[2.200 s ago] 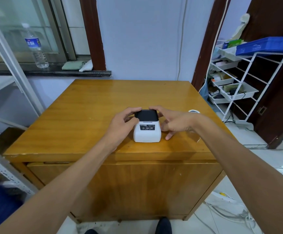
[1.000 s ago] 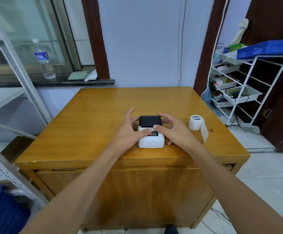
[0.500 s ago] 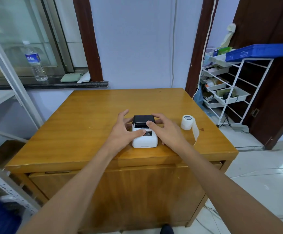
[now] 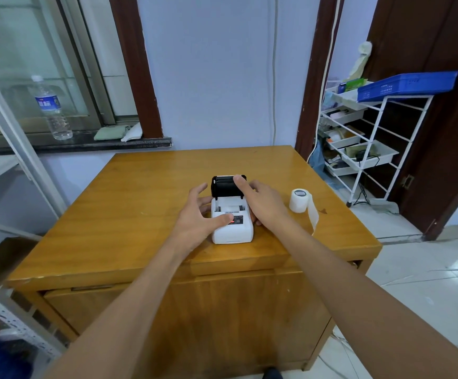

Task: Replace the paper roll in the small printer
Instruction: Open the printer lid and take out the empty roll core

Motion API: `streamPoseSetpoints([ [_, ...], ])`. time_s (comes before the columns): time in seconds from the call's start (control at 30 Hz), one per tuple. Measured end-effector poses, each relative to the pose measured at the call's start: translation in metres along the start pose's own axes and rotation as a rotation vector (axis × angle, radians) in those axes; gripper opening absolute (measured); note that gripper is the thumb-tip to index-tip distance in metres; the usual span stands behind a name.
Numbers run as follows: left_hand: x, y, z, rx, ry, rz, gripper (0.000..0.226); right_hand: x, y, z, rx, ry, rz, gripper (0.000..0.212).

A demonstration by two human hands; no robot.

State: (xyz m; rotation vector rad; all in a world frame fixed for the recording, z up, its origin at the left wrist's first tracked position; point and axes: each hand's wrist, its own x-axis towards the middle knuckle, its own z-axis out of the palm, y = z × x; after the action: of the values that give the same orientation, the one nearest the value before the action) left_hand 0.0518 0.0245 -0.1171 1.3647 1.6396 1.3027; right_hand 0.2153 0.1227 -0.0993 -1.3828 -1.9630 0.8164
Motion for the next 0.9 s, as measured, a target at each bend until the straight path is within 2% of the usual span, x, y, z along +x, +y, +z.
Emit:
streamPoseSetpoints([
  [0.13,-0.001,0.001,0.0,-0.008,-0.005,0.014,0.106,0.007,-0.004,0.002,-0.011,0.006,-0.013,0.078],
  [0.2,-0.002,0.002,0.0,-0.015,-0.01,0.016,0.104,0.012,-0.004,0.004,-0.014,0.017,-0.003,0.079],
  [0.43,0.0,0.001,0.0,-0.018,-0.023,0.017,0.099,0.027,0.002,0.008,-0.011,-0.02,0.039,0.115],
  [0.63,0.0,0.0,0.0,-0.006,-0.016,0.025,0.093,0.025,0.005,0.012,-0.023,0.066,0.006,0.08],
  [0.77,0.0,0.0,0.0,0.0,-0.014,0.018,0.091,0.021,0.009,0.014,-0.036,0.121,-0.017,0.074],
  [0.9,0.001,-0.001,0.0,0.001,-0.013,0.017,0.077,0.017,0.011,0.015,-0.071,0.13,-0.037,0.074],
])
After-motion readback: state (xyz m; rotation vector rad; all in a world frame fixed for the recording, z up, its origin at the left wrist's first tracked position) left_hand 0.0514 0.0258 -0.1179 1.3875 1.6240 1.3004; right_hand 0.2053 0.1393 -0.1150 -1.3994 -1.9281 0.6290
